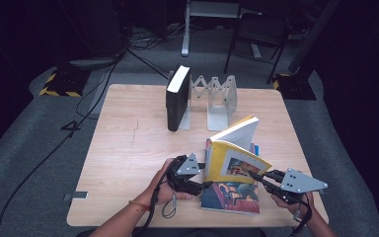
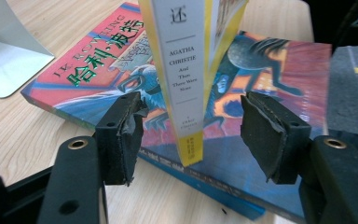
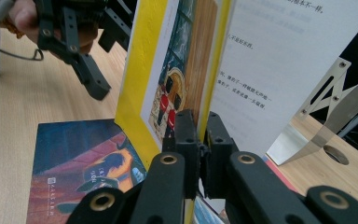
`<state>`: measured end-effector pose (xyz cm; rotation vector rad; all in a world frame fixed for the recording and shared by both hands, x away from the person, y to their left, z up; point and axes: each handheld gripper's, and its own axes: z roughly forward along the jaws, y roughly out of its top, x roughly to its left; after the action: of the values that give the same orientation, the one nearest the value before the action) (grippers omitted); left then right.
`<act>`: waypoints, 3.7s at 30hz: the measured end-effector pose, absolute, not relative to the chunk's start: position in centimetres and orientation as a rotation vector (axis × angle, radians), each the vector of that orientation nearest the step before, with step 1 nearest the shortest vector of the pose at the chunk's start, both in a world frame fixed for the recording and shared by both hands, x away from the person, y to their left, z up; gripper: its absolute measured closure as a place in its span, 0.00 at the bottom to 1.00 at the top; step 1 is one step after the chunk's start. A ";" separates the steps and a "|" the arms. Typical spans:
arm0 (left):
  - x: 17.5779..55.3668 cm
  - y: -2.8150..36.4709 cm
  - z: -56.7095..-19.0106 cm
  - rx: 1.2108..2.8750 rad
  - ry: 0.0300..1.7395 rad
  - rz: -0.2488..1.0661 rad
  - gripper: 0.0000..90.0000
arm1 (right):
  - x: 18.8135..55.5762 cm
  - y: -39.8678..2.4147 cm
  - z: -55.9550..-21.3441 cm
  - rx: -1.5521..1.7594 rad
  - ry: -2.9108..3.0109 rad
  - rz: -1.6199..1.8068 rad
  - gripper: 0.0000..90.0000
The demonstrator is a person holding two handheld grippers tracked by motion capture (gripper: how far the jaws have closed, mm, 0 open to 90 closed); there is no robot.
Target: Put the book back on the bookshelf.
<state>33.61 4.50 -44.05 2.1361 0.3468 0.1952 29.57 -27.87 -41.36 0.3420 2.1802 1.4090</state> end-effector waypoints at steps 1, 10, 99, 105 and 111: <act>33.6 4.5 -44.0 2.136 0.347 0.195 0.45 | 29.6 -27.9 -41.4 0.344 2.181 1.411 0.97; 34.2 2.9 -43.9 2.044 0.351 0.241 0.66 | 29.5 -28.0 -41.5 0.354 2.176 1.401 0.95; 37.7 8.2 -33.2 1.718 0.729 0.706 0.83 | 33.0 -30.5 -42.6 0.784 2.092 1.290 0.43; 39.1 9.6 -34.7 1.696 0.880 0.755 0.83 | 33.1 -30.3 -42.9 0.778 2.109 1.259 0.43; 40.8 10.0 -36.4 1.685 0.993 0.773 0.83 | 33.2 -30.2 -43.2 0.768 2.125 1.236 0.43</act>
<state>40.85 10.03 -36.44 1.6850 0.9927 0.7733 33.21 -30.21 -43.21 0.7684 2.1249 1.2358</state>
